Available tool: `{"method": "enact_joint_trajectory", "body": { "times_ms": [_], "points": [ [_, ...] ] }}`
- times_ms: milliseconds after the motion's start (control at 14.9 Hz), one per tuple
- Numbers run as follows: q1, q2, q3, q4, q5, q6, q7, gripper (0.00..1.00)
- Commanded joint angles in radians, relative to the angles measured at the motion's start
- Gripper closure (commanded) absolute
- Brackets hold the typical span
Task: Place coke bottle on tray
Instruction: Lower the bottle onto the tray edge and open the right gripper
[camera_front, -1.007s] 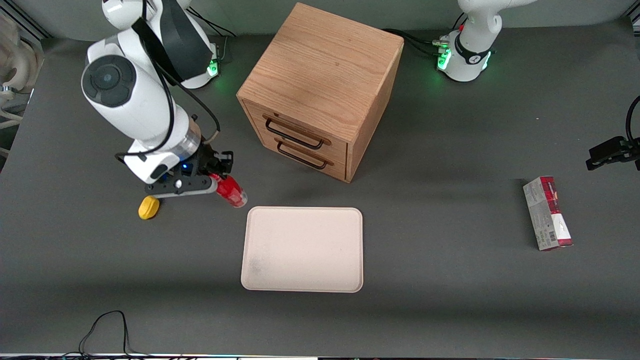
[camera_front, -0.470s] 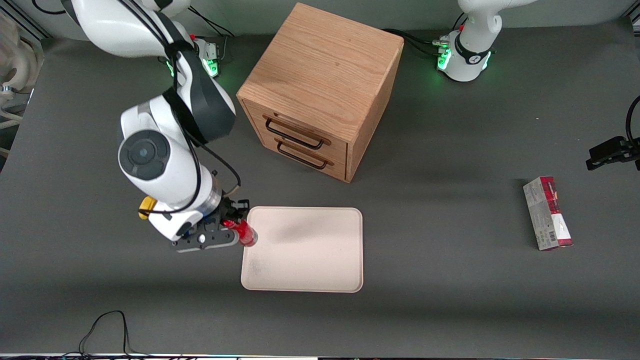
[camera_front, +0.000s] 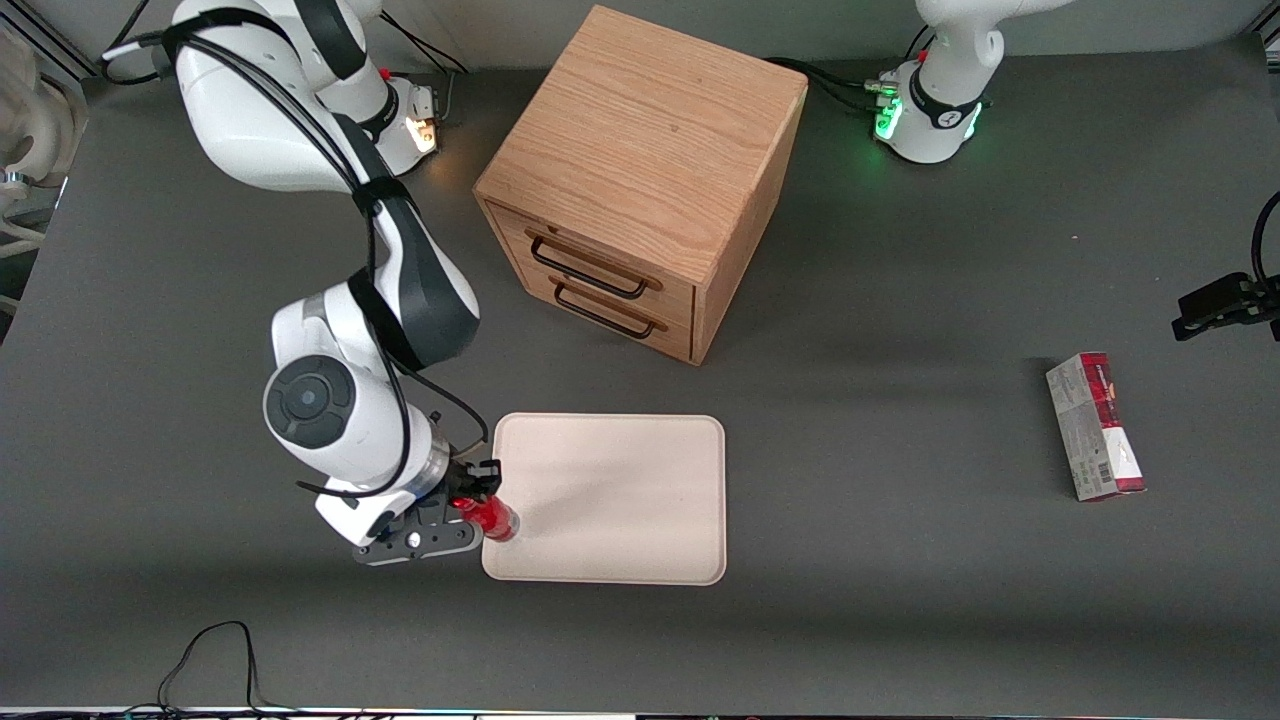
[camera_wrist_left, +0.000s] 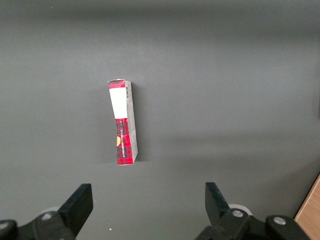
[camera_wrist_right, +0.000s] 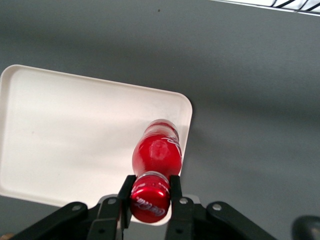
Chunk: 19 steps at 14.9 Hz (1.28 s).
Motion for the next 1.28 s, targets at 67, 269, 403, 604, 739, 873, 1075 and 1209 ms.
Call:
{"method": "enact_joint_trajectory", "body": {
  "times_ms": [67,269,403,604,739,873,1075,1209],
  "points": [
    [0.000,0.077,0.010,0.063,-0.010,0.053,-0.018,1.00],
    [-0.001,0.094,0.010,0.061,-0.010,0.071,-0.018,1.00],
    [-0.003,0.105,0.010,0.061,-0.010,0.075,-0.018,1.00],
    [-0.003,0.108,0.010,0.053,-0.008,0.091,-0.018,0.92],
    [-0.003,0.109,0.010,0.050,-0.005,0.095,-0.017,0.91],
    [-0.007,0.116,0.008,0.049,-0.004,0.095,-0.018,0.85],
    [-0.014,0.116,0.008,0.040,-0.004,0.095,-0.017,0.54],
    [-0.014,0.116,0.008,0.040,-0.004,0.095,-0.015,0.00]
  ]
}}
